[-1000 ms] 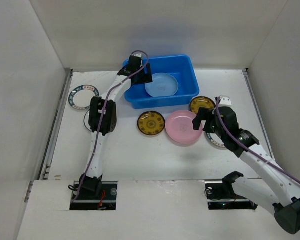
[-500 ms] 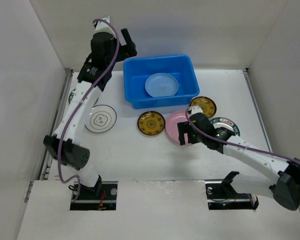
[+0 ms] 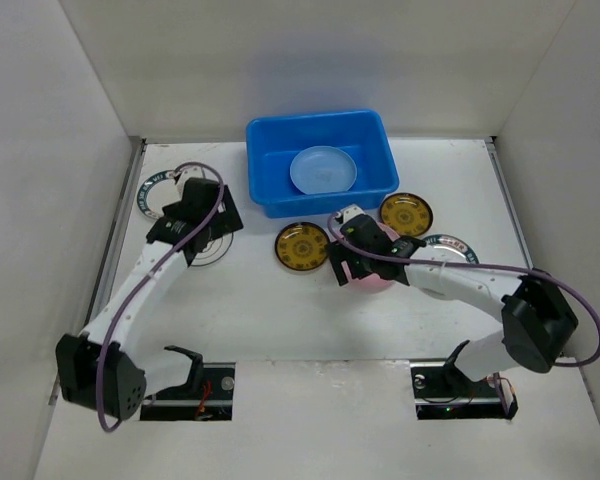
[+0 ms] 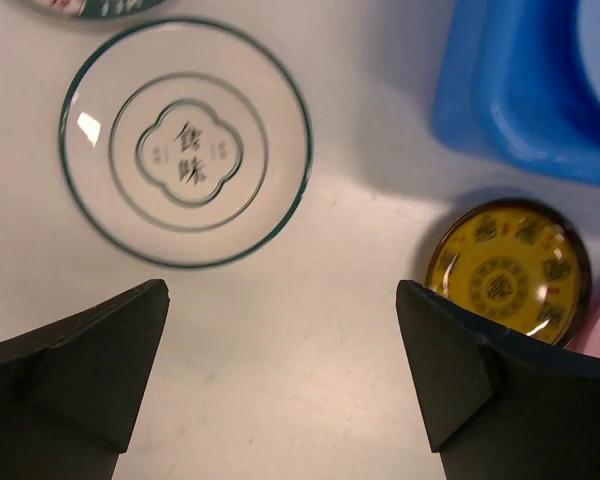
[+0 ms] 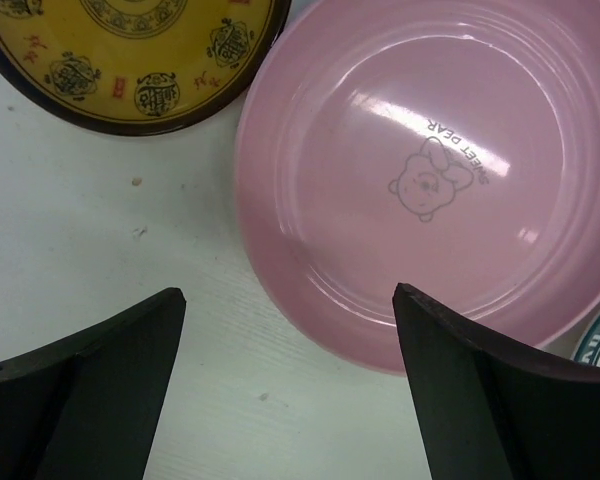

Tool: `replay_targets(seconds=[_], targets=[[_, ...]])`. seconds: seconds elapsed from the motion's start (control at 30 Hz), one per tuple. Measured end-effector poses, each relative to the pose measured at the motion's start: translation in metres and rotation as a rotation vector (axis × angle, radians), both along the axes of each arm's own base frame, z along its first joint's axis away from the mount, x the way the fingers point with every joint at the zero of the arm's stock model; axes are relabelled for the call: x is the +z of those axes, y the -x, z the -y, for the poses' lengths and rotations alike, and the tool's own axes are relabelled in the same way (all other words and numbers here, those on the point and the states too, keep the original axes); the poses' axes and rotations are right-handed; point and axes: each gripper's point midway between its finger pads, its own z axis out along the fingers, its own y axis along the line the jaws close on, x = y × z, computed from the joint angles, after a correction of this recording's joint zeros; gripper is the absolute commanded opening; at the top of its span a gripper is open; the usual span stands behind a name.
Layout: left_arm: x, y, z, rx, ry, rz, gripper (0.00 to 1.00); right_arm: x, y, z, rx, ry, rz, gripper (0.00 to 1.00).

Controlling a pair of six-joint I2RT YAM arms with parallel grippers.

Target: Place the plates into the plastic bin on the countertop

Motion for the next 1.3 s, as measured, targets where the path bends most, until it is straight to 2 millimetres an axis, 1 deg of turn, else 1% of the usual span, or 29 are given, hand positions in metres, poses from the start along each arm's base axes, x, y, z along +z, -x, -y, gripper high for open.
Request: replay_targets(seconds=[0.03,0.1,0.23,0.3,0.4,0.57,0.77,0.87,0.9,1.03,1.17,1.23,1.3], targets=[[-0.002,0.01,-0.005,0.011,0.002,-0.006,1.0,-0.005,-0.001,-0.001,0.006,0.013,-0.009,0.9],[0.002,0.026,-0.013,0.031,0.016,0.014,1.0,-0.014,-0.001,-0.001,0.014,0.035,-0.028,0.89],[0.014,0.042,-0.024,0.068,0.044,0.065,1.0,-0.03,-0.001,-0.003,0.03,0.07,-0.064,0.86],[0.014,0.047,-0.03,0.087,0.047,0.07,1.0,-0.036,-0.002,-0.005,0.038,0.079,-0.076,0.84],[0.007,0.053,-0.039,0.115,0.043,0.049,1.0,-0.042,-0.005,-0.011,0.051,0.089,-0.084,0.79],[-0.001,0.061,-0.05,0.147,0.042,0.019,1.0,-0.05,-0.007,-0.021,0.073,0.091,-0.086,0.66],[-0.001,0.063,-0.056,0.168,0.057,0.02,1.0,-0.063,-0.006,-0.025,0.082,0.106,-0.104,0.54],[-0.001,0.064,-0.055,0.164,0.062,0.019,1.0,-0.066,-0.007,-0.025,0.082,0.111,-0.106,0.48],[-0.002,0.064,-0.055,0.163,0.063,0.017,1.0,-0.066,-0.008,-0.026,0.082,0.108,-0.104,0.45],[-0.004,0.065,-0.054,0.159,0.065,0.011,1.0,-0.065,-0.01,-0.029,0.086,0.099,-0.091,0.25],[-0.004,0.065,-0.053,0.157,0.066,0.011,1.0,-0.061,-0.017,-0.032,0.088,0.096,-0.057,0.09],[-0.004,0.065,-0.053,0.155,0.068,0.011,1.0,-0.06,-0.019,-0.032,0.086,0.106,-0.044,0.02],[-0.004,0.065,-0.052,0.153,0.07,0.01,1.0,-0.057,-0.02,-0.031,0.085,0.115,-0.029,0.0]])
